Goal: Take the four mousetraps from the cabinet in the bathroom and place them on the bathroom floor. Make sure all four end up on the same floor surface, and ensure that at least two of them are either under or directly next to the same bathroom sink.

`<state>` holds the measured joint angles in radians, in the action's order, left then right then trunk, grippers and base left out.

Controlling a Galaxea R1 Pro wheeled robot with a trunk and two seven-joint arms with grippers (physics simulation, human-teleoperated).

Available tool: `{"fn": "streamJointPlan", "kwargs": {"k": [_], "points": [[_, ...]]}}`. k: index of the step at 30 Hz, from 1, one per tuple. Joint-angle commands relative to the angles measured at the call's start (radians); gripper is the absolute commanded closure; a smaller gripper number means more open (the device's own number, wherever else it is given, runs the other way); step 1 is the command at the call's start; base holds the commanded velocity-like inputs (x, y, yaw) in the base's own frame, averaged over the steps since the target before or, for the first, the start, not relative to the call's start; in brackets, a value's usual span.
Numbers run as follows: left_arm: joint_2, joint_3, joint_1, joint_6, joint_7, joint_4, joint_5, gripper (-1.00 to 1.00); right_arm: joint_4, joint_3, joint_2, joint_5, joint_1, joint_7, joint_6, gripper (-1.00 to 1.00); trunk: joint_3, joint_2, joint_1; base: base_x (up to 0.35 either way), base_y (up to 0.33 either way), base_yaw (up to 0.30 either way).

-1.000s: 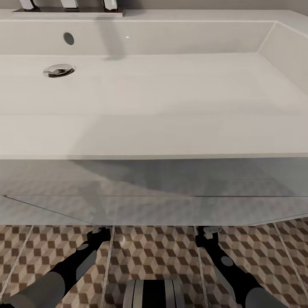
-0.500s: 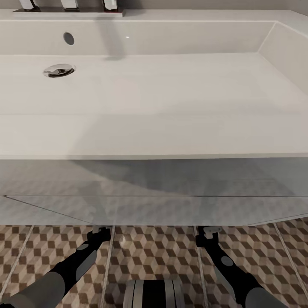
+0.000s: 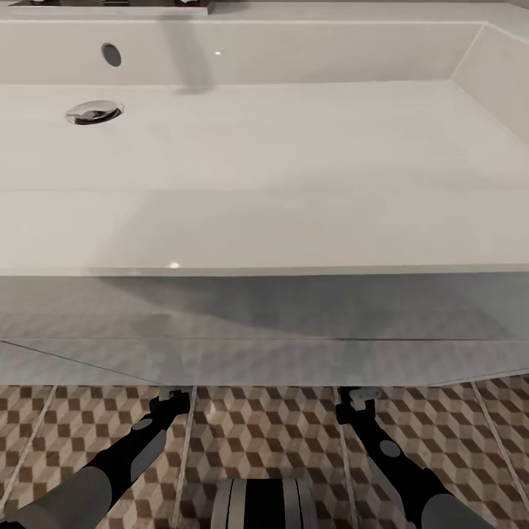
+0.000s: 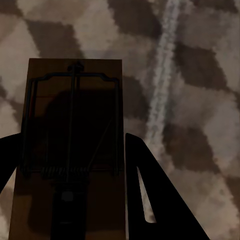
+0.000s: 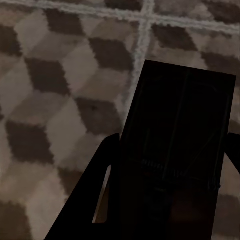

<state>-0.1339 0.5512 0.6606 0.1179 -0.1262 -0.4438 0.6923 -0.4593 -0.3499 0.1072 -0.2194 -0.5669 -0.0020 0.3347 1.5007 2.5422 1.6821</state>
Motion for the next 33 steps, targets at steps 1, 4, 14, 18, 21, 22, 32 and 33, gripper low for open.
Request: {"fn": "streamJointPlan", "kwargs": {"k": [1, 4, 14, 18, 21, 22, 32, 33], "points": [[-0.001, 0.009, 0.001, 0.003, -0.010, -0.001, 0.004, 1.00, 0.001, -0.006, 0.001, -0.012, -0.001, 0.004, 0.004, 1.00, 0.001, 0.000, 0.000, 0.000, 0.000, 0.000], [-0.001, 0.009, 0.001, 0.003, -0.010, -0.001, 0.004, 1.00, 0.001, -0.006, 0.002, -0.012, -0.001, 0.004, 0.004, 1.00, 0.001, 0.000, 0.000, 0.000, 0.000, 0.000], [-0.001, 0.009, 0.001, 0.003, -0.010, -0.001, 0.004, 1.00, 0.002, -0.007, 0.001, -0.012, -0.001, 0.004, 0.004, 1.00, 0.001, 0.000, 0.000, 0.000, 0.000, 0.000], [-0.001, 0.009, 0.001, 0.003, -0.010, -0.001, 0.004, 1.00, 0.002, -0.007, 0.001, -0.012, -0.001, 0.004, 0.004, 1.00, 0.001, 0.000, 0.000, 0.000, 0.000, 0.000], [-0.001, 0.009, 0.001, 0.003, -0.010, -0.001, 0.004, 1.00, 0.002, -0.007, 0.001, -0.012, -0.001, 0.004, 0.004, 1.00, 0.001, 0.000, 0.000, 0.000, 0.000, 0.000], [-0.001, 0.009, 0.001, 0.003, -0.010, -0.001, 0.004, 1.00, 0.002, -0.007, 0.001, -0.012, -0.001, 0.004, 0.004, 1.00, 0.001, 0.000, 0.000, 0.000, 0.000, 0.000], [-0.001, 0.009, 0.001, 0.003, -0.010, -0.001, 0.004, 1.00, 0.002, -0.007, 0.001, -0.012, -0.001, 0.004, 0.004, 1.00, 0.012, 0.001, 0.001, 0.000, 0.000, 0.000], [-0.001, 0.009, 0.001, 0.003, -0.010, -0.001, 0.004, 1.00, 0.002, -0.007, 0.001, -0.012, -0.001, 0.004, 0.004, 1.00, 0.012, 0.001, 0.001, 0.000, 0.000, 0.000]]}}
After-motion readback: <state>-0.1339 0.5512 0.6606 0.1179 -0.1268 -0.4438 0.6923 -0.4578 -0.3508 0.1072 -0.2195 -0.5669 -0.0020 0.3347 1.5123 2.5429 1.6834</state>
